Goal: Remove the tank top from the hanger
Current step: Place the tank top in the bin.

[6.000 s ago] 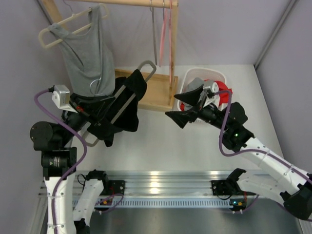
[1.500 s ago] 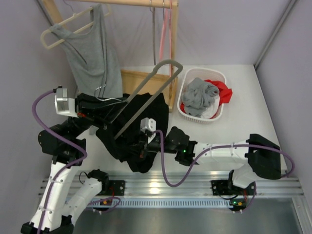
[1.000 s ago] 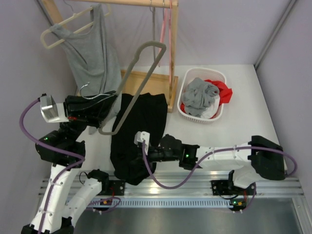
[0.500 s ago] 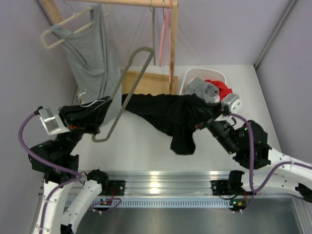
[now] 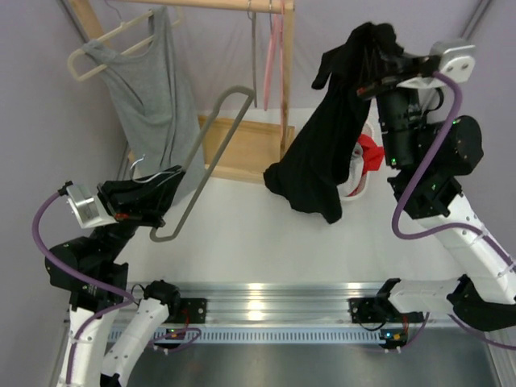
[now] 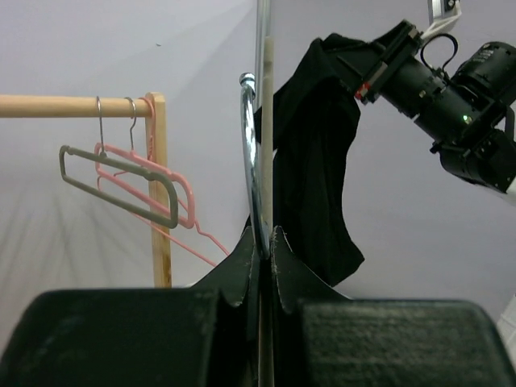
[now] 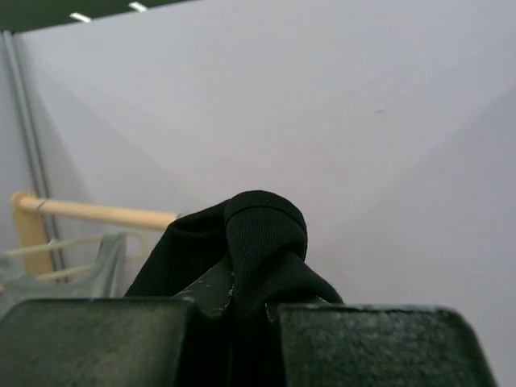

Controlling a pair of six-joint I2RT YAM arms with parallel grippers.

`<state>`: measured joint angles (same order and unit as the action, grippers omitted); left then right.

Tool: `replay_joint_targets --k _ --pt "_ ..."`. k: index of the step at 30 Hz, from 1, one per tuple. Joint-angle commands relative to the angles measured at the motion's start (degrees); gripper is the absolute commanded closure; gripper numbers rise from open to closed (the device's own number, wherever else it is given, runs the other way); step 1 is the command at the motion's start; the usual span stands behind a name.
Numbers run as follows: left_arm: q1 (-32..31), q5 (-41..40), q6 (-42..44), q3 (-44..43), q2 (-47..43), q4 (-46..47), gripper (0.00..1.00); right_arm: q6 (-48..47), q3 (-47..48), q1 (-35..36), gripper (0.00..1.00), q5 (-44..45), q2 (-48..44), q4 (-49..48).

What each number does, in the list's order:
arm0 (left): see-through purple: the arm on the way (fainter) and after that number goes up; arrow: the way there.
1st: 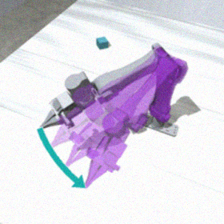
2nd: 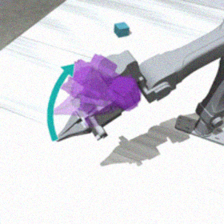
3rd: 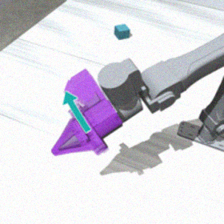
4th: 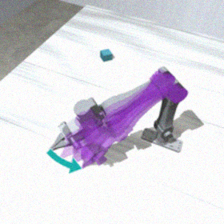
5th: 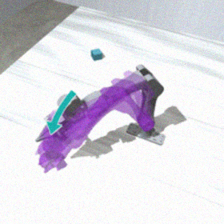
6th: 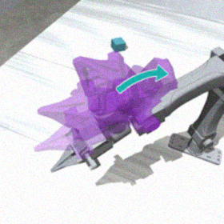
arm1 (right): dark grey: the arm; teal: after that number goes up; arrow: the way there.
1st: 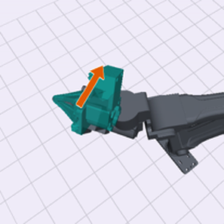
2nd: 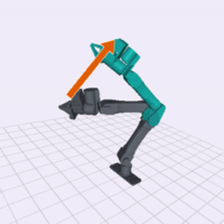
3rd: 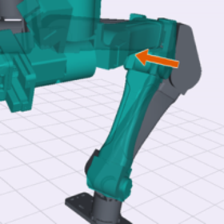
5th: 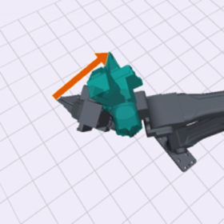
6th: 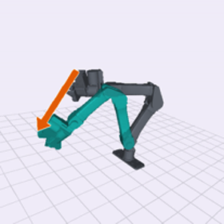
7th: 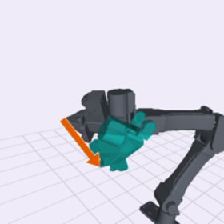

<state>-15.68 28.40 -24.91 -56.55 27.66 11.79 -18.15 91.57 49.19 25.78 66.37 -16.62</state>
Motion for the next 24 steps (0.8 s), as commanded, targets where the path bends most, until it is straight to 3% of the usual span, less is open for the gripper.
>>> replay_joint_targets --k 1,5,8,15,24 --pt "-0.14 -0.89 1.18 -0.66 -0.85 0.34 1.0 -0.92 10.71 -5.14 1.0 -3.89 4.53 -6.14" --pt "-0.05 -0.8 1.0 -0.05 -0.85 0.34 1.0 0.66 21.78 -10.59 1.0 -6.44 12.1 -6.66" --pt "-0.14 -0.72 1.17 0.48 -1.03 0.34 1.0 3.38 24.96 -15.52 1.0 -7.59 16.5 -10.26" --pt "-0.05 -0.72 1.79 0.48 -1.12 -0.01 1.0 24.54 37.01 -31.41 1.0 -13.56 28.8 -10.79" --pt "-0.05 -2.03 3.37 1.45 -0.33 -0.28 1.0 33.25 44.66 -35.74 1.0 -11.63 40.24 -22.39"
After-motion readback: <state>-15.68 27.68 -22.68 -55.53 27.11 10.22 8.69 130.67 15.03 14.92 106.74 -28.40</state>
